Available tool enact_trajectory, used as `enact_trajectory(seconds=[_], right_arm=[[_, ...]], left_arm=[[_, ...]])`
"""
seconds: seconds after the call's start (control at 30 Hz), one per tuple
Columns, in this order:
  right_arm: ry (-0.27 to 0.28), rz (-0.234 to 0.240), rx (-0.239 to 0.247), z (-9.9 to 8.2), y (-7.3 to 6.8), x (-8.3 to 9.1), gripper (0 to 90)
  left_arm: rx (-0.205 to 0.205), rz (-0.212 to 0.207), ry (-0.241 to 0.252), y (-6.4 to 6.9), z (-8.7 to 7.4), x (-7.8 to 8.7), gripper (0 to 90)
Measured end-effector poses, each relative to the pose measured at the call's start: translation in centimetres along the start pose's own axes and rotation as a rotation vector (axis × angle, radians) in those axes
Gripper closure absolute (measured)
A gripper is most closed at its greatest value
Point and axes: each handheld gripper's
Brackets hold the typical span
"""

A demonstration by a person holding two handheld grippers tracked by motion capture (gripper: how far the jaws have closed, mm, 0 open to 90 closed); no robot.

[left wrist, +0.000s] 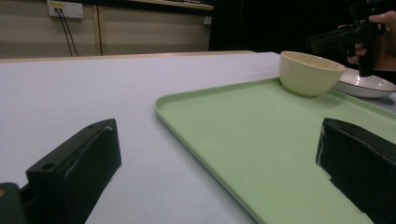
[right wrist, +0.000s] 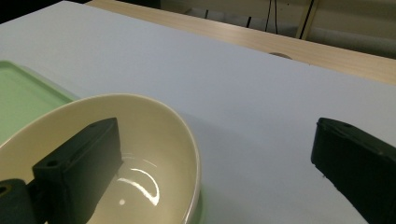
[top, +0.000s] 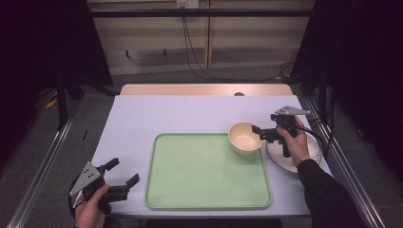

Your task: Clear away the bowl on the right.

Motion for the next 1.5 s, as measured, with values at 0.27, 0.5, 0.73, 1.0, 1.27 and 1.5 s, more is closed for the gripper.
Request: enact_trajectory(seconds=[0.27,0.5,0.73,1.0,1.27,1.5], right_arm=[[0.002,0.046,-0.003,0.0,0.0,1.3,1.7],[0.005,0.058,-0.014,-0.5,0.2,2.7,2.3],[0.013,0.045,-0.015,-1.2,0.6,4.4,2.5],[0.02,0.043,-0.01,-1.9,0.4,6.1,3.8],[0.027,0.042,-0.008,-2.6,-0.2,7.5,3.5],[0.037,0.045,0.001,-3.1,-0.8,8.6,3.1]], left_arm=[[0.0,0.0,0.002,0.0,0.0,0.0,0.0],[-0.001,0.004,0.001,0.0,0.0,0.0,0.1],[0.0,0.005,0.001,0.0,0.0,0.0,0.0],[0.004,0.007,0.002,0.0,0.0,-0.1,0.0],[0.003,0.011,0.001,0.0,0.0,-0.1,0.0],[0.004,0.011,0.0,0.0,0.0,-0.1,0.0]])
Point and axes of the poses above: each handheld gripper's, and its own axes: x roughly backward along the jaws, z roughly out of its top, y roughly to its right, and after that the axes turned 1 degree about y, right-handed
